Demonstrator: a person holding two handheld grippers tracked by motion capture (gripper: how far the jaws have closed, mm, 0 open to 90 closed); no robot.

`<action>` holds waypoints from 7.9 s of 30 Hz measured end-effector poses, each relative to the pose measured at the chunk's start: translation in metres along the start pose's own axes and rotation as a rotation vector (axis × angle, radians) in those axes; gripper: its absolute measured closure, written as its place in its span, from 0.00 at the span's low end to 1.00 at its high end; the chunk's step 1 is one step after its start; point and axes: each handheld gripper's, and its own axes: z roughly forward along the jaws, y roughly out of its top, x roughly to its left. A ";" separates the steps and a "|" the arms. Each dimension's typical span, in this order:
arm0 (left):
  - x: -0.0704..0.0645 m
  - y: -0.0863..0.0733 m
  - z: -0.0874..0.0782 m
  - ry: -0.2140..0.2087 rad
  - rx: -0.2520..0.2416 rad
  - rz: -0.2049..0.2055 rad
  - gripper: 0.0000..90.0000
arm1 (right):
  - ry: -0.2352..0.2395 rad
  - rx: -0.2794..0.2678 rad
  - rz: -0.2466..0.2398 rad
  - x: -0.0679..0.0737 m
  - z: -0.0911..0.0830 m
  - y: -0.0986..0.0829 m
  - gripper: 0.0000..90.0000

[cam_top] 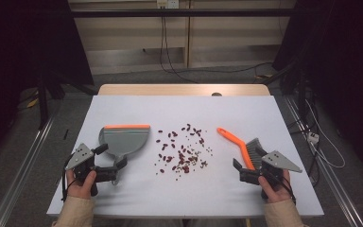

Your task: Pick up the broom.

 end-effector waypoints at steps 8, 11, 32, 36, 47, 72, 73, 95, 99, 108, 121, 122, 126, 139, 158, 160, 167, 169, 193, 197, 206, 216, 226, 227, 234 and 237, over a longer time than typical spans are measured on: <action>0.000 0.000 0.000 -0.001 -0.005 0.007 0.03 | 0.018 0.002 0.002 0.001 0.003 0.002 0.03; 0.000 0.000 0.000 -0.004 -0.005 0.011 0.03 | 0.023 0.006 -0.006 0.000 0.005 0.004 0.03; -0.001 0.000 0.001 -0.016 -0.008 0.018 0.03 | 0.036 0.052 -0.054 -0.013 0.035 0.024 0.04; -0.001 0.000 0.000 -0.019 -0.003 0.020 0.03 | 0.028 0.068 -0.047 -0.016 0.041 0.029 0.05; 0.001 -0.001 0.001 -0.020 0.002 0.014 0.03 | 0.029 0.158 -0.041 -0.029 0.064 0.038 0.08; -0.001 -0.002 0.002 -0.025 0.013 0.010 0.04 | 0.096 0.480 -0.124 -0.050 0.099 0.056 0.46; -0.001 -0.002 0.002 -0.026 0.013 0.009 0.04 | 0.099 0.494 -0.130 -0.051 0.100 0.057 0.47; -0.001 -0.002 0.003 -0.037 0.016 0.011 0.04 | 0.141 0.689 -0.119 -0.061 0.115 0.063 0.69; -0.001 -0.002 0.003 -0.037 0.018 0.010 0.04 | 0.131 0.709 -0.122 -0.062 0.116 0.063 0.70; -0.002 -0.003 0.004 -0.037 0.025 0.011 0.04 | 0.147 0.755 -0.145 -0.060 0.122 0.063 0.76; -0.002 -0.003 0.005 -0.040 0.027 0.012 0.04 | 0.154 0.865 -0.150 -0.058 0.137 0.065 0.74; -0.002 -0.003 0.005 -0.040 0.027 0.011 0.04 | 0.155 0.872 -0.149 -0.059 0.138 0.066 0.75; -0.002 -0.002 0.006 -0.040 0.025 0.012 0.04 | 0.161 0.912 -0.144 -0.060 0.144 0.069 0.77; -0.001 -0.002 0.002 -0.033 0.018 0.014 0.04 | 0.163 0.803 -0.110 -0.065 0.132 0.070 0.78; -0.010 0.008 0.002 -0.013 -0.009 0.028 0.04 | 0.107 0.160 0.031 -0.069 0.039 0.075 0.78; -0.011 0.009 0.003 -0.015 -0.010 0.028 0.04 | 0.108 0.126 0.026 -0.066 0.034 0.075 0.78; -0.016 0.017 0.009 -0.019 -0.017 0.032 0.04 | 0.138 0.025 0.027 -0.058 0.024 0.073 0.78; -0.018 0.019 0.010 -0.030 -0.019 0.033 0.04 | 0.148 0.005 0.019 -0.056 0.022 0.075 0.78; -0.064 0.051 0.057 -0.216 0.019 0.053 0.05 | 0.271 -0.127 0.010 -0.022 0.033 0.108 0.78; -0.076 0.053 0.072 -0.239 0.047 0.070 0.06 | 0.283 -0.117 -0.002 -0.013 0.041 0.112 0.78; -0.105 0.059 0.100 -0.322 0.102 0.078 0.12 | 0.295 -0.093 -0.002 0.001 0.057 0.116 0.78; -0.124 0.056 0.132 -0.340 0.165 0.071 0.35 | 0.329 -0.060 -0.055 0.022 0.073 0.124 0.78; -0.128 0.048 0.151 -0.307 0.214 0.064 0.58 | 0.353 -0.033 -0.076 0.041 0.087 0.126 0.78; -0.127 0.047 0.152 -0.284 0.223 0.068 0.60 | 0.360 -0.037 -0.078 0.042 0.088 0.126 0.78; -0.122 0.045 0.155 -0.256 0.230 0.076 0.73 | 0.380 -0.031 -0.083 0.050 0.093 0.128 0.78; -0.121 0.046 0.155 -0.237 0.243 0.064 0.78 | 0.380 -0.028 -0.077 0.054 0.095 0.129 0.77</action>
